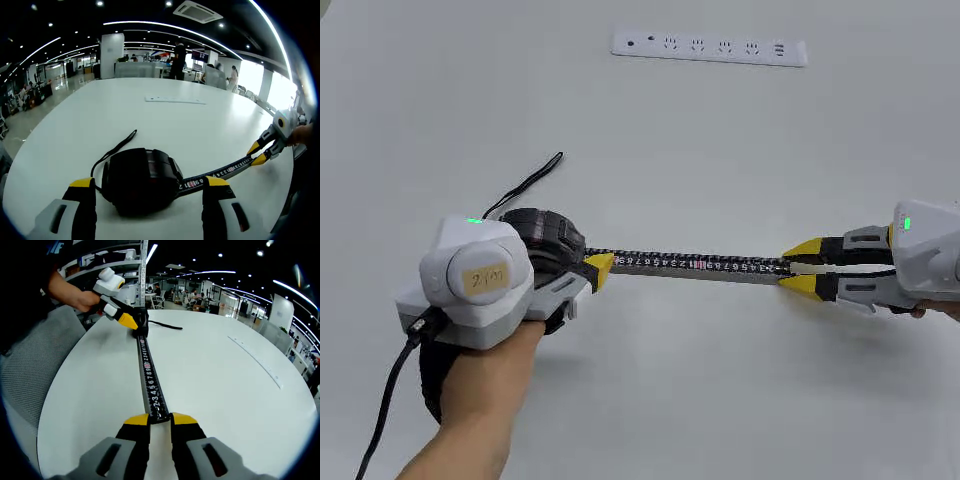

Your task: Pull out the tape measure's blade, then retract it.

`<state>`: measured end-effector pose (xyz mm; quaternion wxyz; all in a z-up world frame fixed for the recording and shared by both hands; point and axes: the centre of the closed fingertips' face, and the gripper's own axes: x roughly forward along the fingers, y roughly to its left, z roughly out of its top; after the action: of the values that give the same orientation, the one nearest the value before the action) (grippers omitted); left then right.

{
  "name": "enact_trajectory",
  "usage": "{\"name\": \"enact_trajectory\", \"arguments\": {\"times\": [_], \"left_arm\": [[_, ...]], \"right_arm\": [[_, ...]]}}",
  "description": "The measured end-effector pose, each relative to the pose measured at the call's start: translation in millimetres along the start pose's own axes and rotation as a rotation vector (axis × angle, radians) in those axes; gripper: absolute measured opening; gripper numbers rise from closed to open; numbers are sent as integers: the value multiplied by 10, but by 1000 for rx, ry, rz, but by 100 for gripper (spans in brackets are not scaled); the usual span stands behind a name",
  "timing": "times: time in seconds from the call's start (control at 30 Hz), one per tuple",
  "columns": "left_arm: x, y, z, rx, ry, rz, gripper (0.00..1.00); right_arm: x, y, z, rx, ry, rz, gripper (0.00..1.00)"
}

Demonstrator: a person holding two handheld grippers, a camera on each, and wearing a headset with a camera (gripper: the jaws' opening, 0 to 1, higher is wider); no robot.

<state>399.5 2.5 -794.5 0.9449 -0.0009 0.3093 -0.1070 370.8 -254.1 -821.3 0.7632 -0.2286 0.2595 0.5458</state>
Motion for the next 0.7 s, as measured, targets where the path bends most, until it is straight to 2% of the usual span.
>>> {"name": "enact_trajectory", "arguments": {"times": [0.57,0.67,0.7], "left_arm": [[77,50,24,-36,-7,45,71],[81,56,20,-35,-5,48,70],[115,87,-12,-49,12,55,70]], "right_arm": [[-12,20,0,-7,8,1,12],[-13,20,0,-8,8,0,12],[-15,20,-6,-7,12,-1,12]]}}
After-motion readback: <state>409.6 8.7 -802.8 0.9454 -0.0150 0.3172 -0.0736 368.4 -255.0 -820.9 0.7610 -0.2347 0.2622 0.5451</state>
